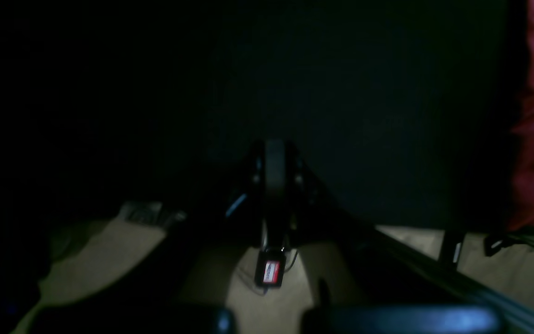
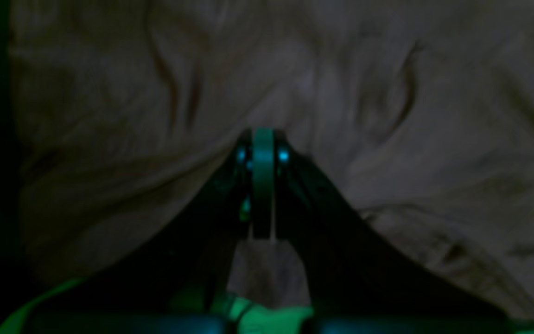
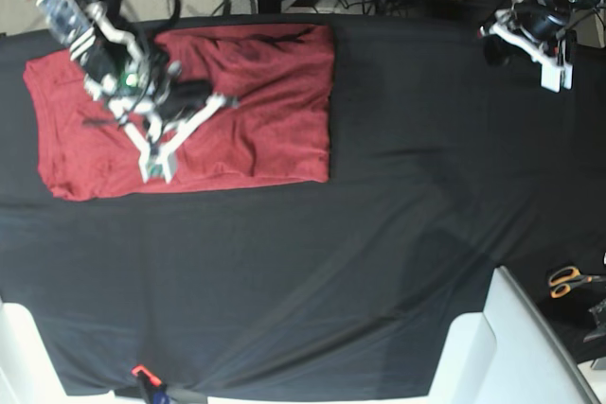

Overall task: Fold the T-shirt properly
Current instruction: 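Grasp the shirt's collar end with the right gripper and lift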

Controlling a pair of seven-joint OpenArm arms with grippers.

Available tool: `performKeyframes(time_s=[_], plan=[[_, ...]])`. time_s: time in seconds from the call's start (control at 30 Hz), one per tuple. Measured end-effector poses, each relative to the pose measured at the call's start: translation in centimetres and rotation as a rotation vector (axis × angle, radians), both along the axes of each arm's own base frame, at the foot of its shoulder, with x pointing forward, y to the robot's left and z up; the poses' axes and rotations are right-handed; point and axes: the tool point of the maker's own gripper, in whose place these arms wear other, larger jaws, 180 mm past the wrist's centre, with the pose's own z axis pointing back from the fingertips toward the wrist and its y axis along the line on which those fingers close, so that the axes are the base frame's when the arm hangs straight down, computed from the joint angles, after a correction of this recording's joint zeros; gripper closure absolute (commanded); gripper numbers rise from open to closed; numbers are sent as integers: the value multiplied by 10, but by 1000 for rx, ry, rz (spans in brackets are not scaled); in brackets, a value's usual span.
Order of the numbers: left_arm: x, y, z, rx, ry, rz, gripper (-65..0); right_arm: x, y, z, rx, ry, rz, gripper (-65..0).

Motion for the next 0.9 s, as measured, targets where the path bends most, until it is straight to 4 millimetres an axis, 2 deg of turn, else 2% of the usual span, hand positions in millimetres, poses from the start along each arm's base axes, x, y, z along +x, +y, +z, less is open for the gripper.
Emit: performKeyframes(time_s=[0.1, 0.23, 0.4, 0.47, 0.53, 0.6, 0.7, 0.8, 0.83, 0.9], plan=[[7, 1, 2, 5, -9, -3, 0, -15, 11, -5, 29, 31, -6, -2], [15, 1, 5, 5, -30, -5, 0, -37, 10, -16, 24, 78, -5, -2], [16, 2, 6, 6, -31, -5, 0, -43, 3, -21, 11, 94, -14, -2], [18, 2, 5, 2, -36, -2, 0, -48, -2, -32, -10, 119, -22, -2], [17, 1, 0, -12, -24, 8, 0, -52, -19, -46, -35, 162, -65, -2], [14, 2, -6, -22, -8, 18, 0, -51, -33, -51, -54, 171, -100, -2], [10, 1, -12, -38, 6, 28, 0, -41, -50, -47, -62, 154, -157, -2], [10, 6, -11, -28, 9, 25, 0, -34, -63, -29, -84, 100, -151, -2], [12, 7, -10, -25, 6, 24, 0, -32, -62, -19, -81, 68, -149, -2], [12, 6, -10, -27, 4, 25, 0, -34, -47, -4, -37, 35, -126, -2]])
